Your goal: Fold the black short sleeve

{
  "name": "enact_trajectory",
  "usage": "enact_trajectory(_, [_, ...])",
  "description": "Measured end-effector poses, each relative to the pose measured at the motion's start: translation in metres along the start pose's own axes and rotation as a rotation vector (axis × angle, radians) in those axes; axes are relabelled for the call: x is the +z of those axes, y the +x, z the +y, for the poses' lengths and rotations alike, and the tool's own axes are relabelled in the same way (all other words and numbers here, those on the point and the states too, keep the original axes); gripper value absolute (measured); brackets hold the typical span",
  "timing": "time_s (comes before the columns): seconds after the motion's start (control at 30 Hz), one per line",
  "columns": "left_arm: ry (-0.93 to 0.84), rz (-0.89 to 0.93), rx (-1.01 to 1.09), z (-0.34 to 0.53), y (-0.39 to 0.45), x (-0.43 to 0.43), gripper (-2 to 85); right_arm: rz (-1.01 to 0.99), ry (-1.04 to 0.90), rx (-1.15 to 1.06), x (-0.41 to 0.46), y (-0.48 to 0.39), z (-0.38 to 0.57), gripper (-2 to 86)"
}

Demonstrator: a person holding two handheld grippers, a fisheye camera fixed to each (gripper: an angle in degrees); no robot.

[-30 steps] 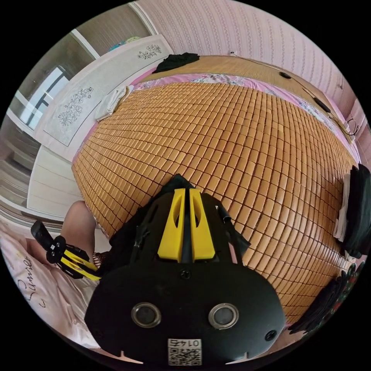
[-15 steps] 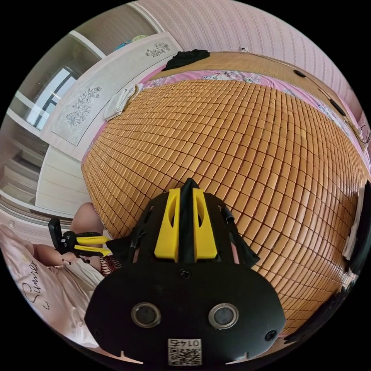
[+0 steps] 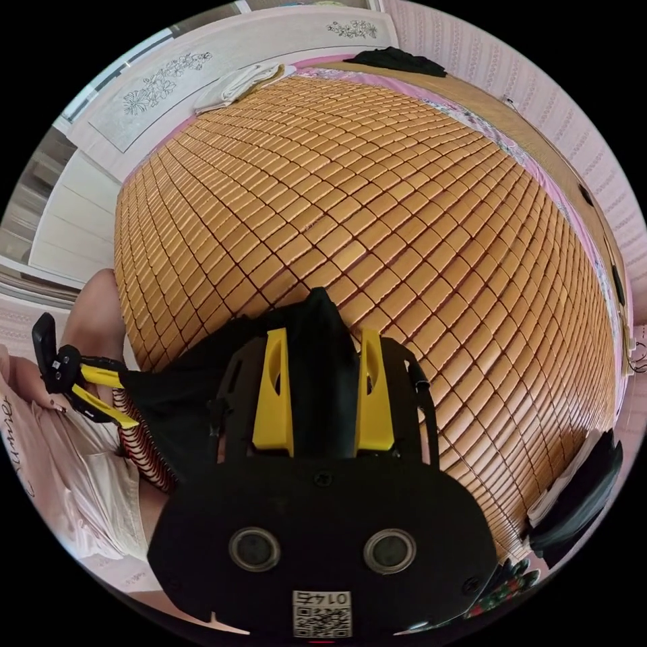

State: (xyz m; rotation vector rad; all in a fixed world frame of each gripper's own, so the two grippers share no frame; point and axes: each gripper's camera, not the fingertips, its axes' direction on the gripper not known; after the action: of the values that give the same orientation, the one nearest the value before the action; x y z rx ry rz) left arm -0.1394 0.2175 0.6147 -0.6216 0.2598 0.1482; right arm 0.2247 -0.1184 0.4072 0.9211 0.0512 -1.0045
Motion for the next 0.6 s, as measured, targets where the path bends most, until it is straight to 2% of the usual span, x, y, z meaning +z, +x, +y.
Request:
enact_trajectory(0.17, [-0.056,-0.009,0.008,-0.007,-0.002,0.007,6.0,-0.012,0.001,0.012,-0.005,-0.010,0.018,11.8])
enact_trajectory(0.23, [-0.038,-0.010,0.013,-0.004,0.001,0.005,5.2,-0.028,-0.011,-0.020,-0.010,-0.018,0.029,6.0])
enact_trajectory(0.37, [-0.014,-0.041,0.033,0.006,0.015,0.004,1.1,-0.041,0.019,-0.032,-0.017,-0.030,0.054,3.1])
enact_trajectory(0.53, [0.019,-0.054,0.120,0.014,0.036,-0.011,-0.7,-0.090,0.322,-0.015,-0.080,-0.052,0.135,1.8])
enact_trajectory(0.6, [0.072,-0.092,0.249,0.023,0.057,-0.031,-0.9,-0.079,0.421,0.001,-0.105,-0.064,0.173,1.7])
